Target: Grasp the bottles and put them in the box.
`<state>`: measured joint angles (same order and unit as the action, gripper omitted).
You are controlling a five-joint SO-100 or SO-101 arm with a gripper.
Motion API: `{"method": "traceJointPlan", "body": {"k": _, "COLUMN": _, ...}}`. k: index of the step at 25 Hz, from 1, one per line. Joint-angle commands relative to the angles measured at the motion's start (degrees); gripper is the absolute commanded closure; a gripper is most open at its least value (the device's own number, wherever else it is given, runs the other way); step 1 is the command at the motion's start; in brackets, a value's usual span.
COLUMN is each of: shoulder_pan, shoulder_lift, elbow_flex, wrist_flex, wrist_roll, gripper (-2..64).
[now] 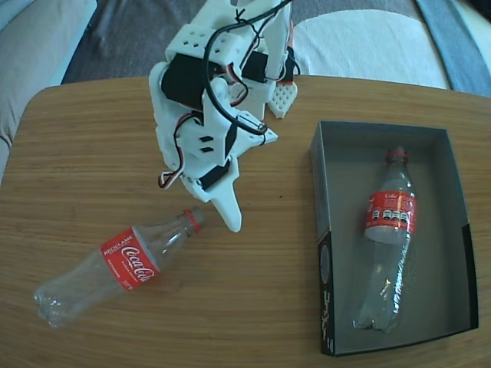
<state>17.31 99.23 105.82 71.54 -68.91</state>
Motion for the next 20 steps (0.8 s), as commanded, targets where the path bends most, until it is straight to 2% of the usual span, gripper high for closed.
{"method": "traceJointPlan", "body": {"k": 1, "shoulder_pan": 0.26, "shoulder_lift": 0.35, "elbow_flex": 0.62, "wrist_flex": 0.18, "wrist_roll": 0.7, "gripper": 16.9}}
{"method": "traceJointPlan", "body": {"k": 6, "shoulder_pan": 0.18, "shoulder_lift": 0.35, "elbow_flex": 1.49, "wrist_flex": 0.97, "wrist_roll": 10.46, "gripper": 16.2}}
{"method": "traceJointPlan", "body": {"k": 12, "shoulder_pan": -1.67, "shoulder_lift": 0.26, "elbow_flex": 1.49, "wrist_flex": 0.88, "wrist_roll": 18.37, "gripper": 16.2}}
{"method": "traceJointPlan", "body": {"k": 20, "shoulder_pan": -2.46, "shoulder_lift": -8.0, "elbow_flex": -2.37, "wrist_flex": 0.88, "wrist_roll": 24.79, "gripper": 16.1}}
